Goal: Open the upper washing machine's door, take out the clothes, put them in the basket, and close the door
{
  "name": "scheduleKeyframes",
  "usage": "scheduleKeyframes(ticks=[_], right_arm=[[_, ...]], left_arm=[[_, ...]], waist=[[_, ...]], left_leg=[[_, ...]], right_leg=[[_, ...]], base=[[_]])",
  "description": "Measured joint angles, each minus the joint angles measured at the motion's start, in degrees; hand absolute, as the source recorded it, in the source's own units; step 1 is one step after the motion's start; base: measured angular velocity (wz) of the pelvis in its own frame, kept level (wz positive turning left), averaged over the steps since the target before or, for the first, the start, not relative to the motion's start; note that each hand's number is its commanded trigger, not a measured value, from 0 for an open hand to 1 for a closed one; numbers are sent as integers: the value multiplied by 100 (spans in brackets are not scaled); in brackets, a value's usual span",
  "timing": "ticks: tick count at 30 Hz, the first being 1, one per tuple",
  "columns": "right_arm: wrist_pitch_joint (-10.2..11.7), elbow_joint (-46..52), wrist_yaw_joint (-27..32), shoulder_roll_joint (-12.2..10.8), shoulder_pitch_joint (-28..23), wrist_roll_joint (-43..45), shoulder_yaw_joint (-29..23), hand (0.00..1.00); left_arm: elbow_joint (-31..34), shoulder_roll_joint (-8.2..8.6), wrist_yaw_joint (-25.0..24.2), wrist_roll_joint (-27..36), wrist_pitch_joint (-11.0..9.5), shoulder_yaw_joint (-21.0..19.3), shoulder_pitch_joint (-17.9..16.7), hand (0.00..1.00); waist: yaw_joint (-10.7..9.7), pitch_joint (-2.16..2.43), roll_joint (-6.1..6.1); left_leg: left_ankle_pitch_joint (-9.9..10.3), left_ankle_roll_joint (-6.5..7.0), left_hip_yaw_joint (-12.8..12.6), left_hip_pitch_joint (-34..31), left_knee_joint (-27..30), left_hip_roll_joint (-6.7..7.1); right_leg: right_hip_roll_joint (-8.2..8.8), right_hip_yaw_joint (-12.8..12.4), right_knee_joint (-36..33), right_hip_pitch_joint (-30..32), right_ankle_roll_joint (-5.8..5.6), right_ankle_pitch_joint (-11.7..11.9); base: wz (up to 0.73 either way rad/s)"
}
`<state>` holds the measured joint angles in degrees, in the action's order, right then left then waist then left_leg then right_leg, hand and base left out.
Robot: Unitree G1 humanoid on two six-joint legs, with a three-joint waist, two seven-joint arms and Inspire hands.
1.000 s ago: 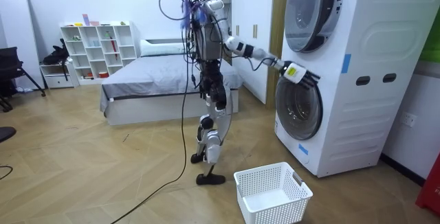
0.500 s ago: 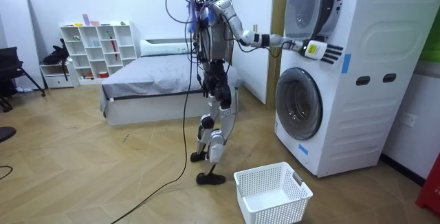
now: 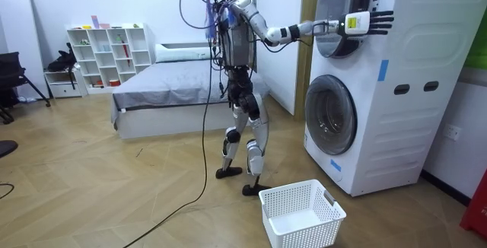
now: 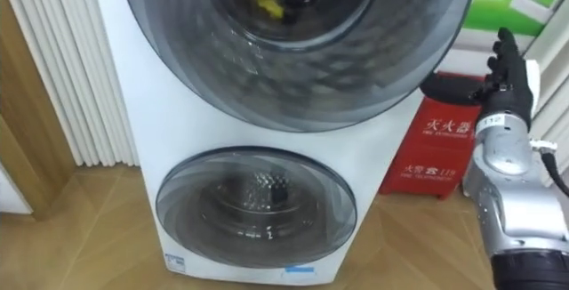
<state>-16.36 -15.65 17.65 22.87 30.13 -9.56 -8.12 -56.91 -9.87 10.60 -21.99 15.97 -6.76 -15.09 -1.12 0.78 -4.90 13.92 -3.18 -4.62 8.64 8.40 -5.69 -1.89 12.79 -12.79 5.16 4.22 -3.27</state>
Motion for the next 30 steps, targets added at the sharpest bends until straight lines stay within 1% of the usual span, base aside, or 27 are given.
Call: scheduleKeyframes(ticks=[1, 3, 5, 7, 10, 12, 15, 17, 18, 20, 27, 28, 30], right_arm=[[-7, 107, 14, 0, -20, 84, 0, 0], [-69, 592, 91, 3, -149, 261, -2, 0], [-76, 951, 108, 5, -341, 265, -23, 0], [-76, 1515, 98, 5, -688, 256, -48, 0], [-76, 1774, 89, 4, -808, 262, -51, 0], [-78, 2095, 27, 4, -906, 358, -53, 0], [-79, 2338, -9, 4, -1080, 363, -100, 0], [-79, 2406, -32, 4, -1121, 365, -117, 0], [-79, 2436, -39, 4, -1121, 365, -129, 0], [-79, 2462, -98, 4, -1121, 448, -159, 0], [-79, 2572, -290, 4, -1135, 591, -212, 0], [-79, 2608, -301, 4, -1161, 593, -214, 0], [-79, 2913, -400, 3, -1375, 617, -219, 0]], left_arm=[[1, 0, -1, -2, -2, 0, -5, 0], [10, 0, -8, -3, -25, 1, 7, 0], [11, 1, -10, 0, -60, 27, 28, 0], [10, 1, -9, 0, -133, 50, 52, 0], [11, 0, -9, 0, -144, 128, 51, 0], [13, 1, -6, 1, -148, 132, 56, 0], [10, 0, -1, 1, -147, 133, 35, 0], [3, 0, -1, 1, -146, 138, 31, 0], [2, 0, 1, 1, -145, 138, 30, 0], [1, 0, 2, 2, -145, 138, 25, 0], [-4, -2, -2, 7, -158, 136, 16, 0], [-4, -3, -2, 6, -158, 136, 22, 0], [-4, -3, -2, 17, -158, 146, 33, 0]], waist=[[-3, 10, 10], [-14, 11, 11], [-31, 14, 3], [-32, 9, -8], [-34, 0, -28], [-56, -10, -63], [-63, -5, -115], [-66, -14, -135], [-67, -19, -143], [-66, -22, -145], [-66, -30, -138], [-66, -33, -132], [-68, -42, -119]], left_leg=[[2, -2, 0, 6, 5, -1], [2, -4, -2, 32, 21, -2], [9, -14, -8, 56, 20, -6], [11, -18, -16, 68, 19, -14], [13, -21, -65, 94, 17, -17], [23, -25, -79, 96, 16, -20], [27, -31, -84, 102, 16, -29], [29, -34, -95, 105, 16, -36], [31, -36, -98, 105, 14, -40], [33, -40, -100, 105, 11, -47], [50, -45, -130, 109, 8, -64], [53, -47, -132, 109, 8, -67], [54, -47, -135, 110, -1, -73]], right_leg=[[2, -4, -12, -1, 5, -3], [9, -15, -86, 6, 40, -19], [6, -23, -110, -1, 26, -60], [-9, -40, -110, -5, 24, -67], [-16, -96, -116, -3, 14, -73], [-21, -110, -115, -1, 0, -82], [-22, -115, -107, -8, 13, -73], [-28, -129, -102, -7, 53, -48], [-35, -131, -97, -7, 53, -48], [-72, -133, -93, -6, 54, -48], [-95, -159, -79, -5, 56, -47], [-98, -159, -77, -5, 57, -46], [-104, -160, -76, -2, 66, -42]], base=[[0], [0], [-2], [-5], [-10], [-5], [0], [0], [0], [0], [0], [0], [0]])
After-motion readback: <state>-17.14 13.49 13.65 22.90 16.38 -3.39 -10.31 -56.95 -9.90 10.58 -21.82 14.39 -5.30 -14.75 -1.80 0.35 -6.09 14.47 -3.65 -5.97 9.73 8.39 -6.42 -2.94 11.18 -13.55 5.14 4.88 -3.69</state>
